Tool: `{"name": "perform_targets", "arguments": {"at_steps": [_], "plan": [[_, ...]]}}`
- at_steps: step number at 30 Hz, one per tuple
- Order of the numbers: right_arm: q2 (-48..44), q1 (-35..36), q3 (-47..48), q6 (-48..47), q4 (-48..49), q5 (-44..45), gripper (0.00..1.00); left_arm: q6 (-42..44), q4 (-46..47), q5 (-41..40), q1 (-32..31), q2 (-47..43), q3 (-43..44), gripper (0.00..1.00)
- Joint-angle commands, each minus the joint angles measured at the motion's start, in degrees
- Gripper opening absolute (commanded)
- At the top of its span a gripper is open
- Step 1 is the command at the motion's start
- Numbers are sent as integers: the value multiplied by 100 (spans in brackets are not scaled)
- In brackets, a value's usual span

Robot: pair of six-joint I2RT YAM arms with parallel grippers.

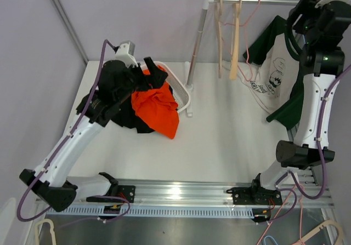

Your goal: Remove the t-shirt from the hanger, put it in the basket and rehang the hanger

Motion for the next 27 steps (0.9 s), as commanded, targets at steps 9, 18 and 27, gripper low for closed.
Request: {"name": "perform_targets", "arguments": {"at_steps": [9,18,27], "plan": [[1365,-955,1282,419,-695,-800,73,513,498,258,-1515,-792,-842,100],[1997,-1070,1379,262,-159,-1004,73,662,718,689,-1665,-1293,-1343,99],[2437,-1176,1467,209,227,-1197,67,610,885,821,-1674,-1153,-1484,99]]}}
